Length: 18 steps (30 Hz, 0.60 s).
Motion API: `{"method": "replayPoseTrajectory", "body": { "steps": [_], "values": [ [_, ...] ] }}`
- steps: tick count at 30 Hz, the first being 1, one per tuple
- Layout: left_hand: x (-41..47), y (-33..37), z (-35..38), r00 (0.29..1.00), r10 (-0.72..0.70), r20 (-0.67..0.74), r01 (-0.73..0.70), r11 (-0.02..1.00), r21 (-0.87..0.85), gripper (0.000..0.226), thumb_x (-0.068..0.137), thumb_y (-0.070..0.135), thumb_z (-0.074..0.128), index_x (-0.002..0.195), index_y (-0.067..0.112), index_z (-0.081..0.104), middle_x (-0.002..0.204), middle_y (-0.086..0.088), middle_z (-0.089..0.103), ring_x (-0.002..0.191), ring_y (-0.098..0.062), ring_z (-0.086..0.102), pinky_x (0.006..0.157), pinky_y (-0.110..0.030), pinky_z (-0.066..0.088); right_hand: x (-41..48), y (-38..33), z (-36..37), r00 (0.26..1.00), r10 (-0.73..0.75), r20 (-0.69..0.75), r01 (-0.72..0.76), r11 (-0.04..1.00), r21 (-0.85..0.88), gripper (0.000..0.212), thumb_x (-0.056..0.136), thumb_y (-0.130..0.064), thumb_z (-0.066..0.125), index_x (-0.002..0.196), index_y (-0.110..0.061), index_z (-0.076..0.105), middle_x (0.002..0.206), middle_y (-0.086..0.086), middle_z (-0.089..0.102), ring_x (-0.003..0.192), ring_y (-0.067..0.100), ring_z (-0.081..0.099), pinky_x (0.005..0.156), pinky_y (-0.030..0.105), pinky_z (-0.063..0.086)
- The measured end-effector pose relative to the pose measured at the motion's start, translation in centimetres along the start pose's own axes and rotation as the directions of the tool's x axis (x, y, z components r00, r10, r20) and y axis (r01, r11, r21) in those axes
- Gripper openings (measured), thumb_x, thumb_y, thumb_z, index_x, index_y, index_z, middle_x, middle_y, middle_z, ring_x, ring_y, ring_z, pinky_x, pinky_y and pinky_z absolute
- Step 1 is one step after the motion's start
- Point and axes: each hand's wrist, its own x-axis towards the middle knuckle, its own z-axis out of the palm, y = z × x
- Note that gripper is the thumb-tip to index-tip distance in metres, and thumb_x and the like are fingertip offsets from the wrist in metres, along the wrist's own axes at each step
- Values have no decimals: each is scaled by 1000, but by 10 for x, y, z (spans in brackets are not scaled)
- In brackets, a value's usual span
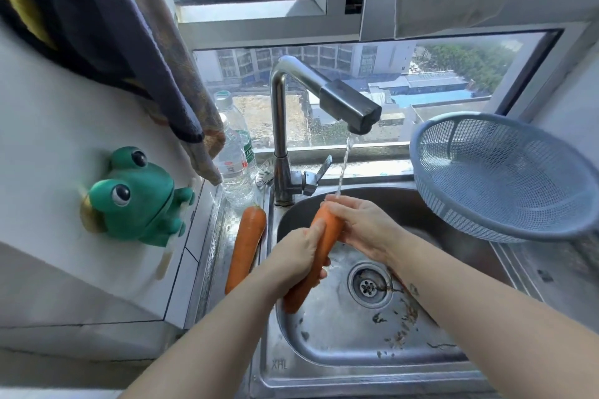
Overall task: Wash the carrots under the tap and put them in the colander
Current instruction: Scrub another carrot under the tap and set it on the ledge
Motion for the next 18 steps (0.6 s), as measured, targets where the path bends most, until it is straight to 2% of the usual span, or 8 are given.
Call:
{"method": "replayPoseTrajectory", "body": {
  "steps": [1,3,7,10,12,15,18],
  "values": [
    [0,-1,3,1000,3,-17,-3,1000,31,52,99,51,32,98,5,55,77,-11,59,49,-14,57,49,-25,48,0,1,2,999,-7,-37,6,999,-40,24,95,-8,55,118,-3,59,98,12,61,90,22,59,88,38,53],
    [0,-5,3,1000,-11,-9,11,1000,10,50,99,52,33,98,6,55,78,-11,59,49,-14,57,51,-25,47,-1,1,2,1000,20,-11,-20,999,-32,18,96,-6,52,111,-4,61,102,12,60,91,20,59,84,35,54],
    [-1,-8,-3,998,-46,36,49,995,-92,60,97,55,35,108,1,58,77,-11,60,50,-14,56,49,-25,47,-5,-2,-9,991,82,106,-98,983,156,35,94,4,48,129,1,50,121,19,55,109,29,55,90,39,51],
    [-2,-3,5,1000,-9,-18,9,1000,-26,54,99,53,33,104,4,57,79,-11,60,48,-12,56,46,-23,47,-4,0,-3,999,21,28,-22,998,59,25,95,-1,50,119,-3,57,113,19,59,100,28,57,93,42,50],
    [-1,-2,7,999,10,-40,-9,1000,19,50,99,51,32,100,7,55,79,-11,60,48,-12,56,45,-23,46,-2,-1,-1,1000,-6,-21,6,1000,17,25,96,-4,51,120,-3,58,105,14,62,90,22,61,86,38,53],
    [1,-2,0,1000,-14,4,14,998,-55,59,98,54,35,106,0,58,78,-13,60,51,-16,57,49,-25,48,-3,-6,-6,997,21,73,-23,1000,19,20,97,-5,50,114,-6,60,98,15,61,86,21,58,83,35,53],
    [0,-1,-2,999,-34,41,38,994,-107,59,97,54,36,106,1,59,75,-12,60,50,-15,57,49,-25,49,-3,-13,-15,991,13,135,11,984,-176,21,98,-7,48,114,-11,59,102,15,62,83,19,61,88,40,52]
  ]
}}
